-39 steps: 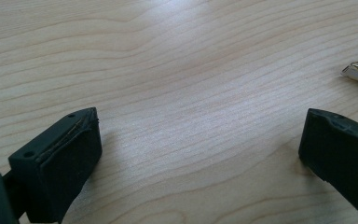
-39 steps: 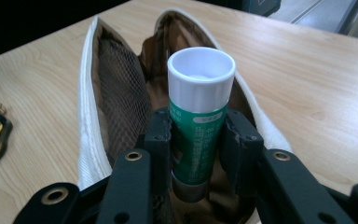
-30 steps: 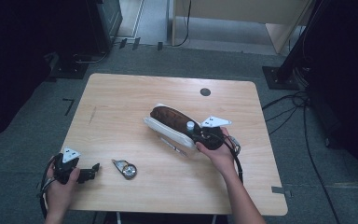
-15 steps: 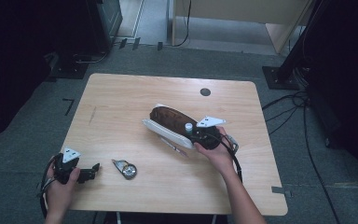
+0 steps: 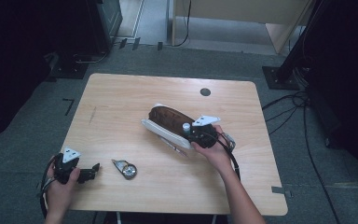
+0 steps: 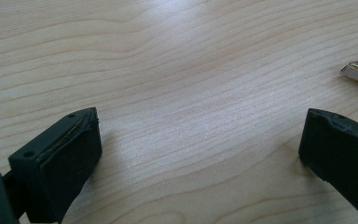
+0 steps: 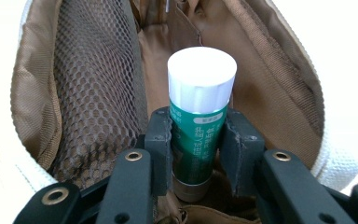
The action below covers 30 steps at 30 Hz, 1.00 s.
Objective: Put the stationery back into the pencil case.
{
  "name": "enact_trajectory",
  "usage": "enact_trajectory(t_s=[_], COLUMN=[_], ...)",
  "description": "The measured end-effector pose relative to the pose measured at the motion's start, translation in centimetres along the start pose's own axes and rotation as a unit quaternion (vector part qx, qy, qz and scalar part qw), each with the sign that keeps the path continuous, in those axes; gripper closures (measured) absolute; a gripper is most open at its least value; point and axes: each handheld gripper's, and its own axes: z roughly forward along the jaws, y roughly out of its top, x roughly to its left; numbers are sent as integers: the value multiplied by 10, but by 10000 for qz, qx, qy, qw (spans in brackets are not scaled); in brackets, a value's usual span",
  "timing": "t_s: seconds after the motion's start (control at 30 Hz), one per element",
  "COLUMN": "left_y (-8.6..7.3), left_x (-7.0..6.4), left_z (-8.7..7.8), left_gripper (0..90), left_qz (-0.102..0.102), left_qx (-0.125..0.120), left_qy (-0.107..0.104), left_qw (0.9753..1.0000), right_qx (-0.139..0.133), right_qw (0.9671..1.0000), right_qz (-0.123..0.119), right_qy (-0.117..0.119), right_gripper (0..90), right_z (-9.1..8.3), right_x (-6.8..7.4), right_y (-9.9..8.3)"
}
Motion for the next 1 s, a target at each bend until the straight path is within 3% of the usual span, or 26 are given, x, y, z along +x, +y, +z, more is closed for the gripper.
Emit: enact_trajectory(t_s=[0.2, 0.43, 0.57, 1.0], left_y=[0, 0, 0, 0], left_x=[0, 0, 0, 0], left_z=[0, 0, 0, 0], left_gripper=[0, 0, 0, 0], left_qz=[-4, -1, -1, -10], left_qx=[-6, -1, -2, -12], left_qy=[1, 2, 2, 0], left_qw=[10000, 10000, 10000, 10000], right_qx=[298, 377, 395, 421], right_qw=[9995, 9992, 9992, 9991], right_qz=[82, 88, -54, 26], right_qy=[-102, -117, -41, -77], right_gripper=[664, 663, 662, 659], right_z=[-8, -13, -8, 6], right_x=[-5, -10, -6, -4], right_y=[4, 2, 5, 9])
